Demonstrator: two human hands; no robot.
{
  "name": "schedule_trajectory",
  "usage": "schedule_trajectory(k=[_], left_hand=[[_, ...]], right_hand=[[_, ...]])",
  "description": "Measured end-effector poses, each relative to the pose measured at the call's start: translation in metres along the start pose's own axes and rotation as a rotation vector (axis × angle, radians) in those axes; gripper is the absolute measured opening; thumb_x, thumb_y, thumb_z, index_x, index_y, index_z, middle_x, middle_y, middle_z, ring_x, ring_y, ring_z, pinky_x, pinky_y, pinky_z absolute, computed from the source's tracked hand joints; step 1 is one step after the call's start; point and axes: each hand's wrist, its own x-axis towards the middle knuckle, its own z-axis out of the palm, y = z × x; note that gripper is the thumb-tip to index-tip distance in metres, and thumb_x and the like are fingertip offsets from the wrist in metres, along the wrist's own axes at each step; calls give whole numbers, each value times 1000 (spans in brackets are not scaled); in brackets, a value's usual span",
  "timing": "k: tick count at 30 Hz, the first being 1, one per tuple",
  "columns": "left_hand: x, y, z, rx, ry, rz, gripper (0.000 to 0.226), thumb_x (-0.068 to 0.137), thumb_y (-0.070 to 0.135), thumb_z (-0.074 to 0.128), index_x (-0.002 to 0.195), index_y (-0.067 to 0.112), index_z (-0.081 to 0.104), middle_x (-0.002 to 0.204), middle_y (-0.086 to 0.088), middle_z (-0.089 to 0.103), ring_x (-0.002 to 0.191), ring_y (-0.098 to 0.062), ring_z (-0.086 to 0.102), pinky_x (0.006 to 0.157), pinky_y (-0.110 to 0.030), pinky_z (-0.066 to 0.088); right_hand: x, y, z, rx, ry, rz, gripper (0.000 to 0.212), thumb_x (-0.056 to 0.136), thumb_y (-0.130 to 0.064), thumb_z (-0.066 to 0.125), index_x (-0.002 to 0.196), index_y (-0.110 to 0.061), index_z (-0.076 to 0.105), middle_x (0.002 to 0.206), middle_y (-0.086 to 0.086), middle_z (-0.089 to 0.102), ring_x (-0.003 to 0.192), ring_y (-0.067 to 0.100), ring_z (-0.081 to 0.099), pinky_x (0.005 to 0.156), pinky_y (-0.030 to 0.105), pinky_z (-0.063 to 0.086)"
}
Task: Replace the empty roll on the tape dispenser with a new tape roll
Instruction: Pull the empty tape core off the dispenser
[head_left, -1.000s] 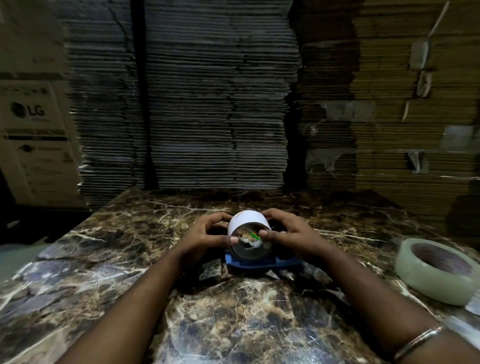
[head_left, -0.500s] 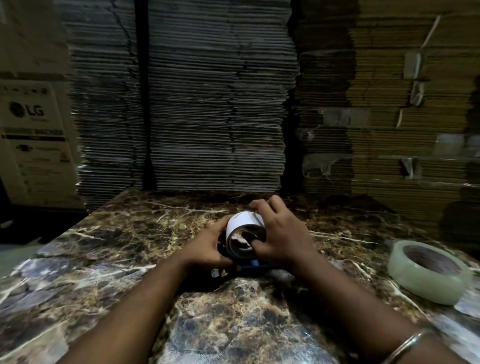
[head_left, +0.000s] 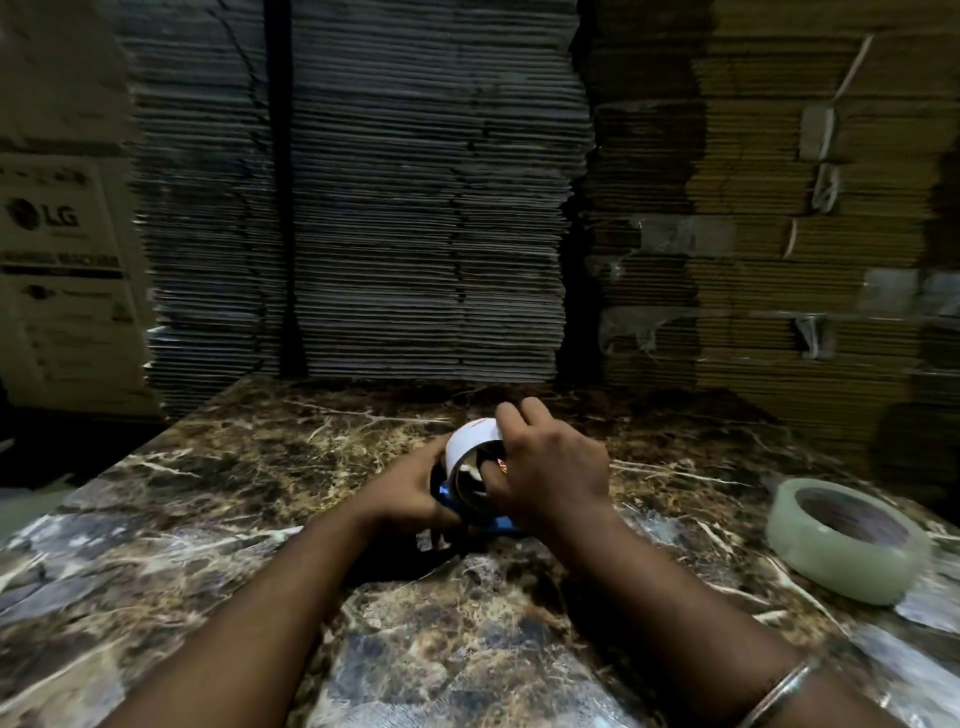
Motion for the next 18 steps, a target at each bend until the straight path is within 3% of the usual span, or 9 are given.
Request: schedule_trajectory(k=[3, 8, 10, 12, 14, 18], left_hand=[[3, 0, -1, 36, 10, -29, 80, 56, -13, 69, 131, 8, 48, 112, -15, 69, 100, -25, 70, 83, -43, 57], [5, -2, -2, 82, 10, -68, 80, 51, -4, 78, 125, 12, 53, 110, -25, 69, 94, -28, 70, 82, -55, 55], [5, -3, -1, 71, 2, -69, 86, 49, -3, 80, 128, 14, 50, 108, -27, 69, 96, -39, 69, 81, -59, 55], [4, -1, 0, 46, -4, -89, 90, 52, -8, 79, 132, 16, 44, 103, -27, 68, 90, -41, 69, 76, -53, 56], [2, 4, 2, 30, -1, -126, 92, 57, -11, 76, 135, 20, 38, 97, -22, 65, 80, -30, 70, 68, -44, 57], [-2, 9, 5, 36, -26, -157, 95, 56, -4, 77, 139, 20, 37, 99, -21, 62, 76, -23, 69, 63, -35, 56]], right_hand=[[2, 2, -4, 31, -29, 60, 35, 82, -44, 50, 105, -18, 51, 106, 2, 59, 87, 31, 67, 58, 30, 32], [6, 8, -7, 105, -67, 162, 33, 84, -41, 48, 105, -16, 50, 109, 5, 63, 93, 33, 65, 63, 32, 33], [6, 11, -6, 114, -79, 198, 32, 84, -39, 48, 105, -15, 50, 108, 7, 65, 95, 34, 65, 64, 32, 33], [8, 15, -7, 122, -89, 252, 31, 83, -38, 48, 103, -15, 51, 106, 9, 66, 95, 35, 65, 65, 32, 35], [9, 22, -7, 133, -106, 317, 29, 83, -38, 48, 100, -15, 54, 104, 12, 67, 95, 35, 65, 65, 33, 36], [9, 35, -5, 190, -140, 398, 28, 81, -40, 47, 94, -18, 59, 99, 11, 68, 94, 34, 64, 67, 33, 38]])
